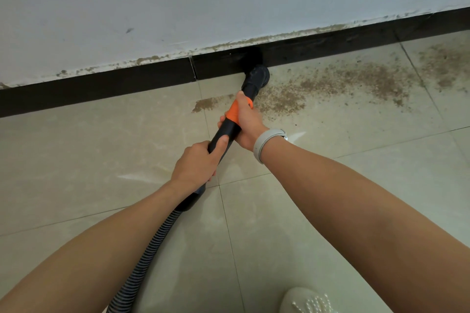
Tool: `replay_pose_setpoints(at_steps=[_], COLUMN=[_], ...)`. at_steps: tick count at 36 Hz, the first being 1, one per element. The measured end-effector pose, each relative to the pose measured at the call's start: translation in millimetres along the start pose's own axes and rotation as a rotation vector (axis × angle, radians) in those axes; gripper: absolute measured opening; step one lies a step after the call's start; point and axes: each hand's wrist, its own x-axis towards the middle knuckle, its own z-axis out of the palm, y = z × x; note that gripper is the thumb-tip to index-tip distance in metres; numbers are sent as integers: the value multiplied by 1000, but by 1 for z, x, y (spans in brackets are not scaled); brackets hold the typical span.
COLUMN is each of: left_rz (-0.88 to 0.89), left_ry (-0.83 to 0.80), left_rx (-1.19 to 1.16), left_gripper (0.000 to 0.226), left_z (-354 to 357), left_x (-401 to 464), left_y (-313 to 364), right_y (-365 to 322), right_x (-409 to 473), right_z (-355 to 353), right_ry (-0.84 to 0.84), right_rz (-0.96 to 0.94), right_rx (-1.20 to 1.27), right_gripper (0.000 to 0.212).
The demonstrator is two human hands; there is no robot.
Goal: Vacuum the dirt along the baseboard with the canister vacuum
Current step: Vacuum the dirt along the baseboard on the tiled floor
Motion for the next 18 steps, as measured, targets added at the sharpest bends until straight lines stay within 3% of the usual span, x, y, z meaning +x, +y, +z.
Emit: replay_pose_setpoints(at_steps=[18], left_rz=[100], left_ry=[-104], left_rx=[102], left_gripper=[55], left_z=[20], left_x=[31], left_y=[44], right_y=[-39], right_x=[19], right_z=[-43], right_ry=[57], right_rz=[-35], right_rx=[61], right_gripper=[34])
